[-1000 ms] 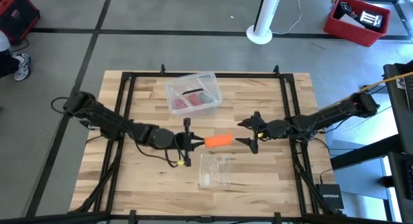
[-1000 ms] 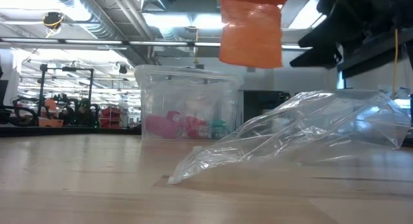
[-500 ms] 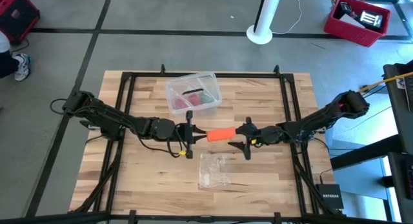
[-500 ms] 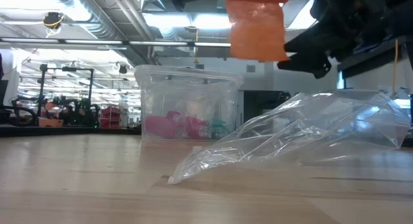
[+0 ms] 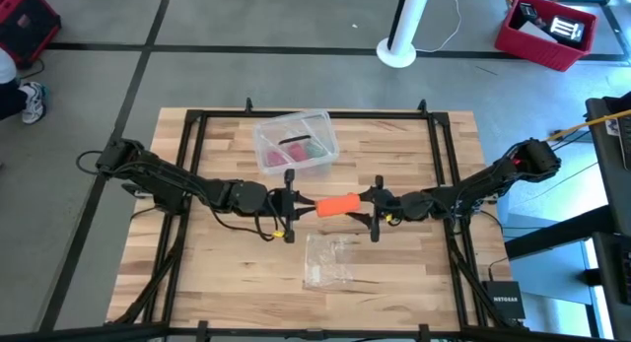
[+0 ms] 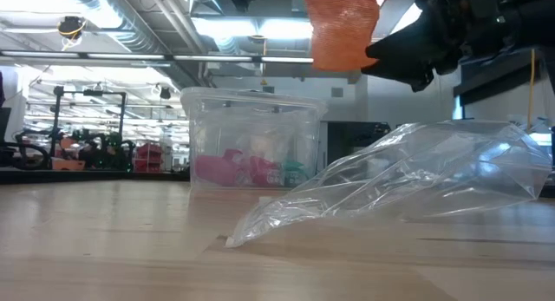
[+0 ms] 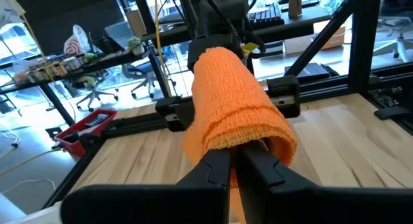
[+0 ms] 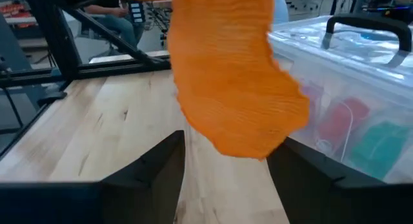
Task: Roll bandage
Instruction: Roll the orange bandage
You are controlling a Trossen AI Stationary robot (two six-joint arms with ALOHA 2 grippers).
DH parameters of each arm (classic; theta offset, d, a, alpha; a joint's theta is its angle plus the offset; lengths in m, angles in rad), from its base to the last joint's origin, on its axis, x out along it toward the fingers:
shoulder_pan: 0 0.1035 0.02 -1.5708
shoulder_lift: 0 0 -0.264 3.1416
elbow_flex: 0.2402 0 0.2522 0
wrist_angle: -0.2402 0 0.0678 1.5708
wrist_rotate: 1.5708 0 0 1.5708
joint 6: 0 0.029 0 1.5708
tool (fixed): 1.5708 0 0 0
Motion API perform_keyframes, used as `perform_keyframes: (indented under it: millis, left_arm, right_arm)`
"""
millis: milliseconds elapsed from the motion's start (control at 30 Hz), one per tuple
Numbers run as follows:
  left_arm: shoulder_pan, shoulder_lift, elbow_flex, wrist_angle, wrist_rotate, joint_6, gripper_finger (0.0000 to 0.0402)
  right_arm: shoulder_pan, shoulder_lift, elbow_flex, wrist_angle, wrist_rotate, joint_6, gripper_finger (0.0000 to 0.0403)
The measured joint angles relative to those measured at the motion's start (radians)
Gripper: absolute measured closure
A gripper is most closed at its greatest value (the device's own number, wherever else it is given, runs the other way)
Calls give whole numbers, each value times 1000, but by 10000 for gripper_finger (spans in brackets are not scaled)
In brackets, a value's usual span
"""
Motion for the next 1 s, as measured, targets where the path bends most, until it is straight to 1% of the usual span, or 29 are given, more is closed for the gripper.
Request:
perform_keyframes:
  millis: [200,333,467,600,667,800,900,1000]
  left_arm:
    - [-8,0,0,-1,0,1,398]
    - [-15,0,0,-2,0,8,398]
    - [-15,0,0,-3,20,23,398]
    - [-15,0,0,-4,30,23,398]
    - [-14,0,0,-1,31,23,398]
    - [-13,0,0,15,31,26,398]
    - [-13,0,0,18,31,18,398]
    - [-13,0,0,19,31,14,398]
  right_arm:
    - [0,0,0,-72,-12,89,189]
    - [0,0,0,-83,42,138,189]
    - [0,0,0,-52,33,136,189]
    - [0,0,0,39,-57,89,189]
    - [0,0,2,66,-63,65,189]
    - [0,1,2,57,-60,43,190]
    - [0,1,2,84,-53,24,204]
    - [0,1,2,99,-53,2,240]
